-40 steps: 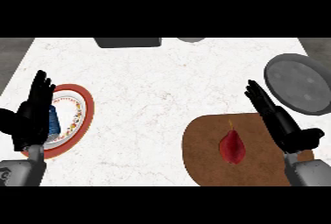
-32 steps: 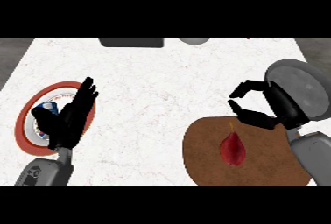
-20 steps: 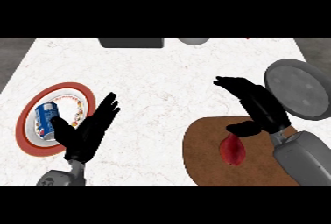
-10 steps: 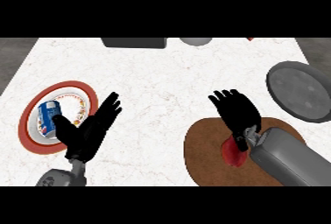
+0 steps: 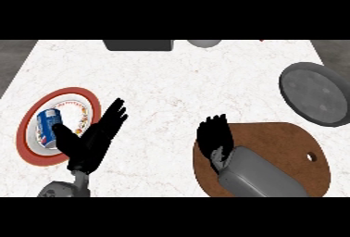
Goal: Pick the pear from the cutting board and place it in the pan
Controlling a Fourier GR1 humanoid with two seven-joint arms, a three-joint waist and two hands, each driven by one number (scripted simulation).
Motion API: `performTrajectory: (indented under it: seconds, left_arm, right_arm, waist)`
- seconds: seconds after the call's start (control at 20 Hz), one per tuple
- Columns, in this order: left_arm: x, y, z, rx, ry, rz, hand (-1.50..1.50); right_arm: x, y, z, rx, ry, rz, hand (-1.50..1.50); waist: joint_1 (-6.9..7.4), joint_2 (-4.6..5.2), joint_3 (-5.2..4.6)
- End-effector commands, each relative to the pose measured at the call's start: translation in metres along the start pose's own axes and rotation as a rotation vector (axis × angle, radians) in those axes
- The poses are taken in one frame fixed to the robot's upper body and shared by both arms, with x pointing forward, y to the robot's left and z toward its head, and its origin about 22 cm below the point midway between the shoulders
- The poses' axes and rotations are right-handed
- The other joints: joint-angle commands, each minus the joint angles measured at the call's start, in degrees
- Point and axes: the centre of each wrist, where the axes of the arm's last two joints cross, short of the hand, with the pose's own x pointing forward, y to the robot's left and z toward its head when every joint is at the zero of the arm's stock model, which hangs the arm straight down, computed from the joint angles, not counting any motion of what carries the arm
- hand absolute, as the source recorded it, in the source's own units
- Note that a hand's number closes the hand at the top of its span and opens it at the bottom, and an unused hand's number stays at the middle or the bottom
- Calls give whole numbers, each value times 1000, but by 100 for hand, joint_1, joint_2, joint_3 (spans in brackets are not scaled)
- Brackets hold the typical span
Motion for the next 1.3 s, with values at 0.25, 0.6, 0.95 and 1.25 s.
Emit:
performTrajectory:
  seconds: [0.25, 0.6, 0.95, 1.25]
  left_arm:
    - [-2, 9, 12, 17, -10, 12, 0]
    - [-1, -2, -2, 2, -8, 13, 0]
    - [8, -3, 2, 13, 1, 12, 0]
    - [1, 13, -9, 7, -7, 7, 0]
  right_arm:
    - [28, 12, 6, 54, 191, 53, -150]
    - [18, 22, -4, 26, 285, 179, -150]
    - [11, 26, -6, 29, 285, 168, -150]
    - [-7, 53, -14, 11, 306, 157, -150]
  waist:
    - [-25, 8, 14]
    - [-41, 22, 14]
    - [-9, 28, 18]
    - [-19, 37, 17]
